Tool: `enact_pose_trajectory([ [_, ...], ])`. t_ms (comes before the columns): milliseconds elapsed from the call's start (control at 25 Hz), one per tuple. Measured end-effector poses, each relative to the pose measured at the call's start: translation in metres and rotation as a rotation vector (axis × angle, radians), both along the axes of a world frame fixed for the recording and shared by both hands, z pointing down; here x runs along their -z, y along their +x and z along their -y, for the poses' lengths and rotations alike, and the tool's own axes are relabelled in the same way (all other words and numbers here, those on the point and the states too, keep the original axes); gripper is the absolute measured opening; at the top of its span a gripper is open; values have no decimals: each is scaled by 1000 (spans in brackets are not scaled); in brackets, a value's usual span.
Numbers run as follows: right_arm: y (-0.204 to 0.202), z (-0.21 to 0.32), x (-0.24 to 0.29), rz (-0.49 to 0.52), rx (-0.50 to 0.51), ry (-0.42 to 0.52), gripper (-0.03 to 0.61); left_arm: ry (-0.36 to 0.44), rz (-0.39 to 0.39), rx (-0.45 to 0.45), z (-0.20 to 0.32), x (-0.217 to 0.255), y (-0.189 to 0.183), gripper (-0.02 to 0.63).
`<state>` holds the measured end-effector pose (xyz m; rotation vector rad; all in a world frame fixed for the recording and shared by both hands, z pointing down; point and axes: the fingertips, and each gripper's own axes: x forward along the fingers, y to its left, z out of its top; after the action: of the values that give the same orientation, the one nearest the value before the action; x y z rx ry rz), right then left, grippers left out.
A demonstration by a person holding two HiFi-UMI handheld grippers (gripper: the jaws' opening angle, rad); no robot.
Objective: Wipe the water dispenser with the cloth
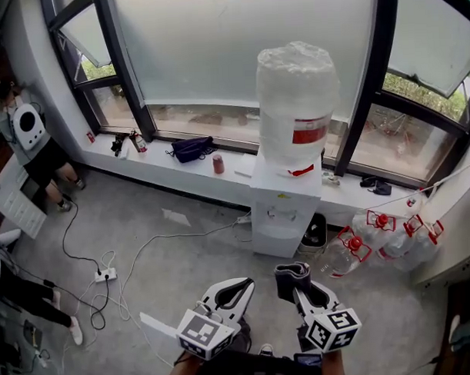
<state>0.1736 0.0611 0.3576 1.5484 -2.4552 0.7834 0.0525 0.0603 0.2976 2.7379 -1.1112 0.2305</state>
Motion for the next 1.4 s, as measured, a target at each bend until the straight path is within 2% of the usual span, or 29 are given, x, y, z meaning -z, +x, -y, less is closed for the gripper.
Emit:
enact_pose_trajectory([
  [200,-15,69,-4,-3,-53,-12,106,3,-9,-57,53,0,-16,20],
  [600,-54,232,-13,-88,-123,-8,107,22,-8,-123,145,1,-66,20],
  [760,-68,288,-35,-129,-151,-43,107,23,-11,-133,171,-4,-89,20],
  [960,-81,343,-68,-99,-185,-124,107,22,-24,-133,189,-7,-106,20],
  [1160,-71,387,-101,-114,-260,-215,107,1,-6,-101,197,-14,-117,20],
  [1400,-18,394,-135,-149,-324,-311,107,-13,23,-38,196,-18,-128,20],
])
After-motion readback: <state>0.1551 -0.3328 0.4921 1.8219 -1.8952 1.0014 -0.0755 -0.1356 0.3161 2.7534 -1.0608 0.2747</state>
